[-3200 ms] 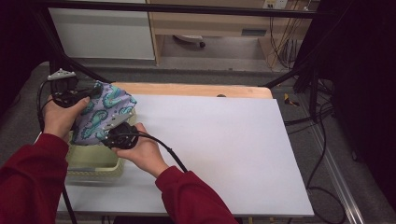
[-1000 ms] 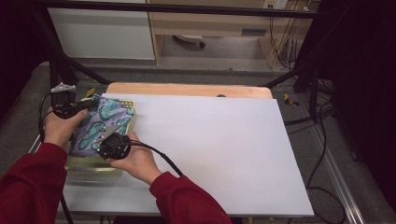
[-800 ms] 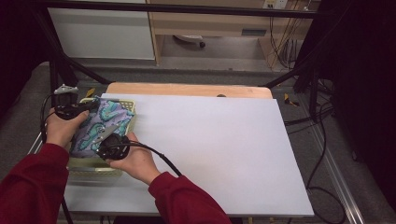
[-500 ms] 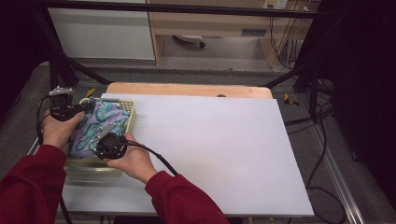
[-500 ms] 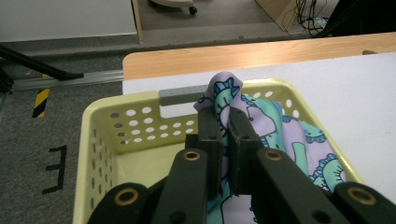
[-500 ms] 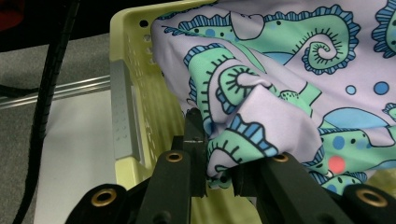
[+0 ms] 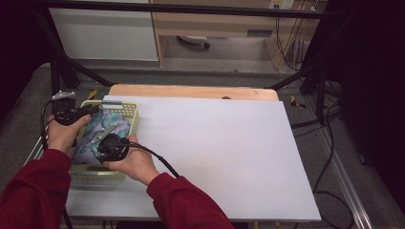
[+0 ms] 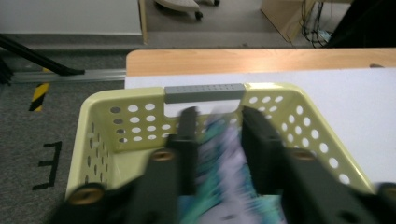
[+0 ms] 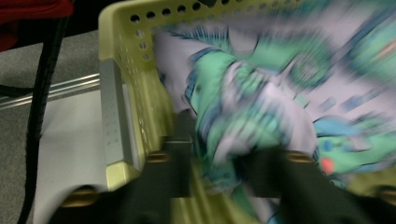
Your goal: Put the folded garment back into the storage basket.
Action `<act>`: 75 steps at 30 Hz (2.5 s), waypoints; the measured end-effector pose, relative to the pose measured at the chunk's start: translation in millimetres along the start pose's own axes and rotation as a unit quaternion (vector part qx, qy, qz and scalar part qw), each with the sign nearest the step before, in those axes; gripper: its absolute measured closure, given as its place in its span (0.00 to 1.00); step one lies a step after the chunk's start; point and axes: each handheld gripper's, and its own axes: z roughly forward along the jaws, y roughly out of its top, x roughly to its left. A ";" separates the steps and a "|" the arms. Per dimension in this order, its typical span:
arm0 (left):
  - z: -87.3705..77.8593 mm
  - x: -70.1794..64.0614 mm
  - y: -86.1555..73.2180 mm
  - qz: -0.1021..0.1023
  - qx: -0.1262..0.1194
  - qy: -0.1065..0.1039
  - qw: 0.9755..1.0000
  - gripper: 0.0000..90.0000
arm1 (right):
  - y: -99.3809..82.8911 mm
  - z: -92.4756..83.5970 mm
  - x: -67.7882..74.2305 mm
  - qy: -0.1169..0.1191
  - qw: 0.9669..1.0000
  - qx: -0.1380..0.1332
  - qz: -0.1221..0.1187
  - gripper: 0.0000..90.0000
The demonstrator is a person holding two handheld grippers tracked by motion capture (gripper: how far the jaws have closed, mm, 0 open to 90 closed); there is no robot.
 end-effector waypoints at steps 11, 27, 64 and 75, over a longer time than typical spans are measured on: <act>-54.8 -40.8 -27.3 -0.022 -0.094 0.002 0.995 0.33 | -28.3 -68.5 -10.0 -0.053 0.998 -0.037 0.017 0.17; -67.0 -99.8 -86.4 0.022 -0.079 -0.019 0.996 0.16 | -84.9 -137.8 -37.8 -0.088 0.990 -0.089 0.067 0.05; -65.8 -103.9 -111.4 0.032 -0.084 -0.044 0.995 0.14 | -120.9 -213.2 -89.1 -0.183 0.967 -0.139 0.107 0.06; -66.6 -102.0 -110.1 0.029 -0.090 -0.043 0.995 0.13 | -126.8 -243.1 -97.6 -0.208 0.957 -0.164 0.121 0.04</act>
